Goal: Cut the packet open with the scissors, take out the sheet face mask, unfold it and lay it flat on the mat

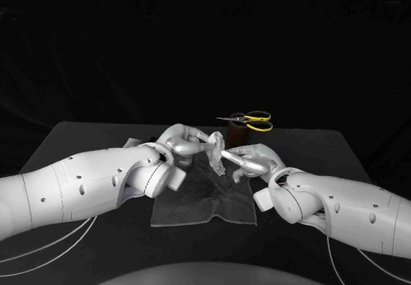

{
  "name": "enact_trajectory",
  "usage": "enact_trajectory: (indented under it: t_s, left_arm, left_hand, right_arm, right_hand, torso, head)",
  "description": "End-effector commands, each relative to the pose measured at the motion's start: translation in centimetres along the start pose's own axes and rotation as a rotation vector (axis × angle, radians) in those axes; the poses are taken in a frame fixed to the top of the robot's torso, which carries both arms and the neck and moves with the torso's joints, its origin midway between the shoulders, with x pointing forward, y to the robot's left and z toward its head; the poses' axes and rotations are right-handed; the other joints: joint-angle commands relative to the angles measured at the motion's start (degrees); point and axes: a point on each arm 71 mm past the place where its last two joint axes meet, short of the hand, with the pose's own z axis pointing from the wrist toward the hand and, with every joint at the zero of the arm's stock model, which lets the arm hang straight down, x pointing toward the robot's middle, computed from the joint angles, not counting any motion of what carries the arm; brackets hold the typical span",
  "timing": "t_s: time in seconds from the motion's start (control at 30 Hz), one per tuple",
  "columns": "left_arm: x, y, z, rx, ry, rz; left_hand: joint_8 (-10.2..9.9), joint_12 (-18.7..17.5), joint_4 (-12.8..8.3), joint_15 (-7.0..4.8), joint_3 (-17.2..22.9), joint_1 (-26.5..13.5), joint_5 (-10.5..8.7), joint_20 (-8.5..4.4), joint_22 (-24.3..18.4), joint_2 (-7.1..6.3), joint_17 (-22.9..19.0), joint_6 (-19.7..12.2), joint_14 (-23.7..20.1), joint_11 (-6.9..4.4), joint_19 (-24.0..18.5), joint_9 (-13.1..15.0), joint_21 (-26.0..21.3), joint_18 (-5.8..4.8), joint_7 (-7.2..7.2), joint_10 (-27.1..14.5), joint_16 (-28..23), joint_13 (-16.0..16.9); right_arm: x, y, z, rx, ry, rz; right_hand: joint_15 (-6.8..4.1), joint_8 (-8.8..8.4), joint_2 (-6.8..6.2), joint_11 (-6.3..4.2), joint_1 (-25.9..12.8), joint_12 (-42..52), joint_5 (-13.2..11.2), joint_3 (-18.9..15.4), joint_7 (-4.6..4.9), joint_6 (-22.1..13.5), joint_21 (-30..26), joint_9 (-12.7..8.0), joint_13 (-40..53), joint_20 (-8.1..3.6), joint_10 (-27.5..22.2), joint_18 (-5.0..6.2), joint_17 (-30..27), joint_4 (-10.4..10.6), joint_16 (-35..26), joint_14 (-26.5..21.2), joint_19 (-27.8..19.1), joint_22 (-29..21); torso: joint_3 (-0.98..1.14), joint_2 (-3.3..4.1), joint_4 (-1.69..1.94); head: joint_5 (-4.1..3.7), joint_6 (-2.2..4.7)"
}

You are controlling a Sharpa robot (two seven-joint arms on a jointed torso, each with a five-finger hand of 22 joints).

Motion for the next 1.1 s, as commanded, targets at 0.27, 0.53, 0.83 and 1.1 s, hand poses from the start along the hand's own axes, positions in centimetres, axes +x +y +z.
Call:
enact_trajectory:
  t_s: [0.27, 0.53, 0.83, 1.1]
  left_arm:
    - [0.19, -0.19, 0.01, 0.004, 0.021, -0.005]
    - [0.3, -0.22, 0.01, 0.002, 0.024, -0.005]
    - [0.39, -0.24, -0.04, -0.001, 0.031, -0.006]
    - [0.51, -0.27, -0.09, -0.003, 0.039, -0.007]
  left_hand:
    - [0.31, -0.1, -0.1, -0.26, 0.25, -0.35, 0.27, -0.36, 5.59, 0.46, 15.06, -0.32, 6.07, -0.06, 0.11, 1.84, 0.11, -0.76, 0.29, 0.1, 0.38, 0.04]
    - [0.31, -0.1, -0.1, -0.26, 0.25, -0.35, 0.27, -0.36, 5.59, 0.46, 15.06, -0.32, 6.07, -0.06, 0.11, 1.84, 0.11, -0.76, 0.29, 0.1, 0.38, 0.04]
    - [0.38, -0.11, -0.24, -0.26, 0.34, -0.48, 0.27, -0.38, 5.58, 0.41, 15.06, -0.35, 6.07, -0.05, 0.1, 1.94, 0.09, -0.76, 0.31, 0.1, 0.38, 0.09]
    - [0.42, -0.11, -0.32, -0.26, 0.4, -0.53, 0.27, -0.38, 5.58, 0.4, 15.06, -0.36, 6.07, -0.05, 0.1, 1.99, 0.09, -0.76, 0.32, 0.1, 0.38, 0.12]
  right_arm:
    - [0.92, 0.24, 0.48, -0.011, 0.047, 0.052]
    - [1.09, 0.38, 0.65, -0.011, 0.035, 0.064]
    - [0.94, 0.4, 0.87, -0.002, -0.001, 0.083]
    - [0.68, 0.48, 1.0, -0.001, -0.049, 0.095]
  right_hand:
    - [0.06, 0.32, 0.65, -0.32, 2.69, 1.25, -0.04, -1.25, -0.12, 1.1, 1.36, -0.29, 5.4, -0.03, 0.61, 0.17, 7.46, -0.39, 0.51, 1.71, 0.26, 1.83]
    - [-0.57, 1.39, 3.21, -1.16, 6.31, 4.16, -0.03, -1.19, -1.08, 4.31, 5.71, -0.55, 6.97, -0.45, 2.12, -0.26, 8.96, -1.27, 1.29, 2.66, 1.74, 2.64]
    - [-1.96, 2.87, 6.02, -2.78, 10.35, 7.08, -0.01, 0.87, -2.92, 7.67, 12.26, -0.86, 8.73, -1.59, 3.8, -1.0, 11.33, -2.92, 2.22, 4.08, 4.16, 3.76]
    - [-3.47, 5.0, 7.35, -4.38, 14.49, 10.32, 0.01, 4.42, -4.62, 9.79, 19.82, -0.32, 10.93, -2.99, 5.71, -1.95, 15.1, -6.62, 3.42, 5.99, 7.19, 5.01]
  torso:
    - [0.0, -0.03, -0.06]
    - [0.02, -0.03, -0.09]
    - [0.02, -0.1, -0.1]
    - [-0.01, -0.03, -0.08]
  head:
    - [0.12, 0.0]
    - [0.28, 0.0]
    - [0.26, 0.0]
    - [0.29, 0.0]
